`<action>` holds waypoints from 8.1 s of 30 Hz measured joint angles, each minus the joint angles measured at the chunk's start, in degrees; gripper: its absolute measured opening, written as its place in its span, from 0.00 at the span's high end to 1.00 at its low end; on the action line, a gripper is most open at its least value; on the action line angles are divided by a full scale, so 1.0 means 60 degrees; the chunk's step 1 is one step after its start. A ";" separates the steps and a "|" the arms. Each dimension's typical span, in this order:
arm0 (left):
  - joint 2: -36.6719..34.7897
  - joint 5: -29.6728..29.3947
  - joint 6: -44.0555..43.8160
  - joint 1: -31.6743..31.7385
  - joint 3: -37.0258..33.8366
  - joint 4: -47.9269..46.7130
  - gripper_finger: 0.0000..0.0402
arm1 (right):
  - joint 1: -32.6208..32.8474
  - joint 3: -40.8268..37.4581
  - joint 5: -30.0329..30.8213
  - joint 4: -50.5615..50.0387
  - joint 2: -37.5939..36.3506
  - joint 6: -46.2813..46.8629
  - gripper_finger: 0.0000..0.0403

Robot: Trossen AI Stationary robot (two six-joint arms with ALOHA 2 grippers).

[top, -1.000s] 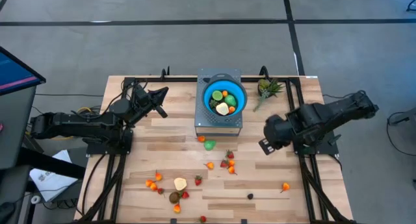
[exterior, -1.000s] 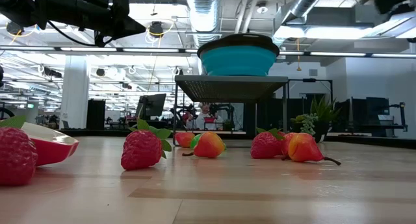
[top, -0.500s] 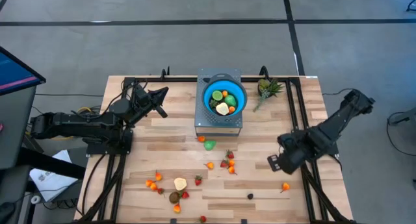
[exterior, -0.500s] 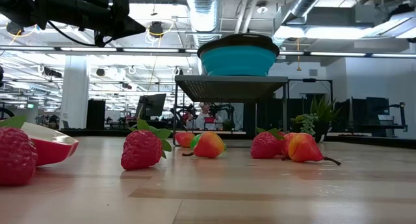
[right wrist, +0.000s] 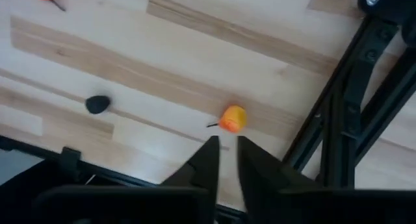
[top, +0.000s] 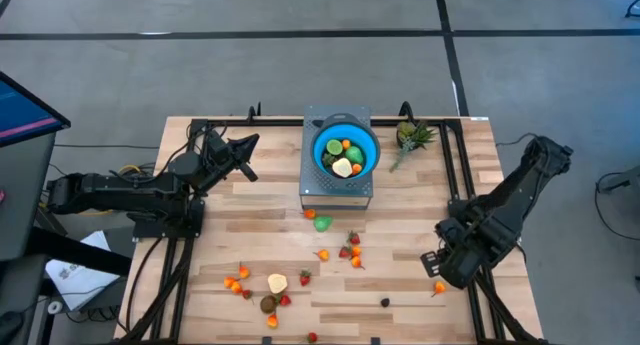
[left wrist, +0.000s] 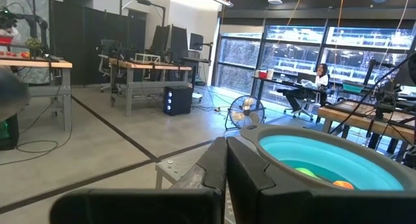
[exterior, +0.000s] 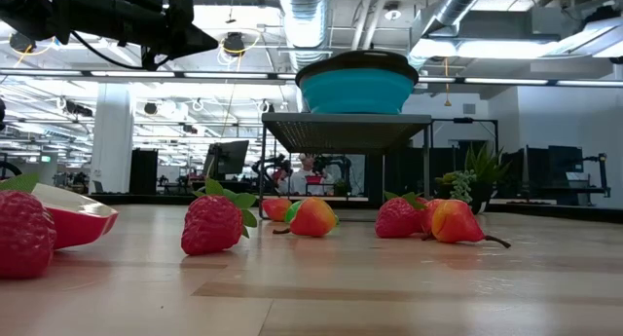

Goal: Pick & Place Fruit
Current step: Put the peach into the strainer bowl

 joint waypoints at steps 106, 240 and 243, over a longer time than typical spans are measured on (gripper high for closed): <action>0.0000 0.0000 -0.0004 0.0001 0.0000 -0.0011 1.00 | 0.0033 -0.2754 -0.1220 0.5225 0.2424 -0.1253 0.42; 0.0000 0.0000 -0.0004 0.0003 -0.0004 -0.0088 1.00 | -0.1490 -0.1425 0.2300 0.3751 0.1870 -0.2549 0.74; -0.0002 0.0000 -0.0004 0.0000 -0.0004 -0.0088 1.00 | -0.1966 -0.1050 0.2947 0.3357 0.1526 -0.3190 0.74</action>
